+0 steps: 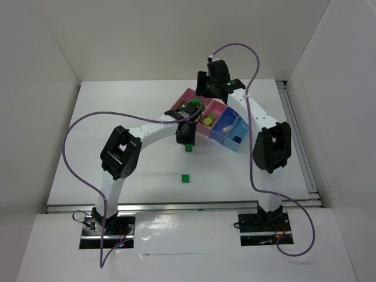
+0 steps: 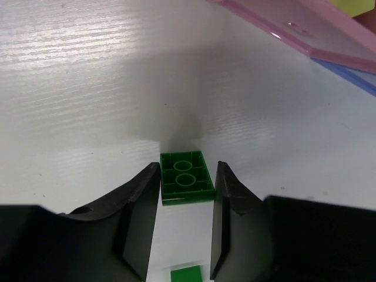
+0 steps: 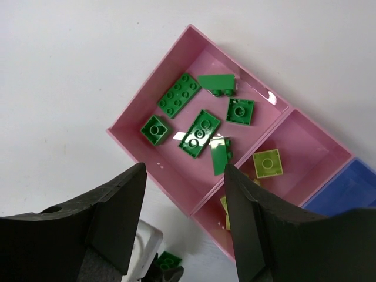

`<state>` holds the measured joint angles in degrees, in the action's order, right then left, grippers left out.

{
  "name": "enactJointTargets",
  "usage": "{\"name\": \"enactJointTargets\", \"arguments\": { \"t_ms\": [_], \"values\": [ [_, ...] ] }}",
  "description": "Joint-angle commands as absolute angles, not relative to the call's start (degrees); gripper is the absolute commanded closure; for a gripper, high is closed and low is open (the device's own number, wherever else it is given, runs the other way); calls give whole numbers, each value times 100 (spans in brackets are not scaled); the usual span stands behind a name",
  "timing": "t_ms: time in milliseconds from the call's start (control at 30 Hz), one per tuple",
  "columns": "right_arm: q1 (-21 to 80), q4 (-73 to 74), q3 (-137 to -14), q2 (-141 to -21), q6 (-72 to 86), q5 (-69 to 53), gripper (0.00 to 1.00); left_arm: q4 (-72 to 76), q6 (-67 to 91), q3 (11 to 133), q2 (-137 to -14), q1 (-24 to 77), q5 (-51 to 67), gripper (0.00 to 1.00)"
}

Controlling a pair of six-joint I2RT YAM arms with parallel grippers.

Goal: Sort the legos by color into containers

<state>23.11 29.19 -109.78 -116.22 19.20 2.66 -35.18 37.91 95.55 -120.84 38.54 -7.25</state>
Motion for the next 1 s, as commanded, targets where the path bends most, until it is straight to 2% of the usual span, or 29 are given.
{"name": "enactJointTargets", "arguments": {
  "t_ms": [0, 100, 133, 167, 200, 267, 333, 533, 600, 667, 800, 967],
  "values": [
    [2224, 2549, -10820, -11136, 1890, 211, 37, -3797, 3797, 9747, -12094, 3850, -914, 56],
    [2171, 2497, -10653, -11013, 1890, 211, 37, -3850, 3797, 9694, -12032, 3850, -914, 56],
    [2171, 2496, -10652, -11013, 1890, 211, 37, -3902, 3797, 9642, -11971, 3850, -914, 53],
    [2171, 2496, -10583, -10960, 1890, 211, 37, -3902, 3797, 9642, -11971, 3850, -914, 40],
    [2171, 2496, -10582, -10960, 1890, 211, 37, -3955, 3797, 9642, -11910, 3850, -975, 34],
    [2171, 2496, -10530, -10960, 1890, 211, 37, -3955, 3797, 9589, -11909, 3850, -976, 27],
    [2171, 2496, -10477, -10960, 1890, 158, 37, -3955, 3797, 9589, -11909, 3850, -976, 26],
    [2171, 2443, -10477, -10960, 1890, 158, 38, -4008, 3797, 9589, -12023, 3850, -976, 43],
    [2119, 2443, -10477, -10960, 1890, 158, 40, -4008, 3797, 9589, -12023, 3850, -1028, 61],
    [2118, 2443, -10477, -10960, 1890, 158, 40, -4069, 3736, 9641, -12023, 3850, -1099, 74],
    [2118, 2645, -10407, -10803, 1819, 298, 40, -4192, 3560, 9764, -11708, 3648, -1178, 85],
    [2118, 2646, -9529, -10100, 1670, 843, 40, -4245, 3313, 10089, -11277, 3069, -678, 88]
  ]
}}
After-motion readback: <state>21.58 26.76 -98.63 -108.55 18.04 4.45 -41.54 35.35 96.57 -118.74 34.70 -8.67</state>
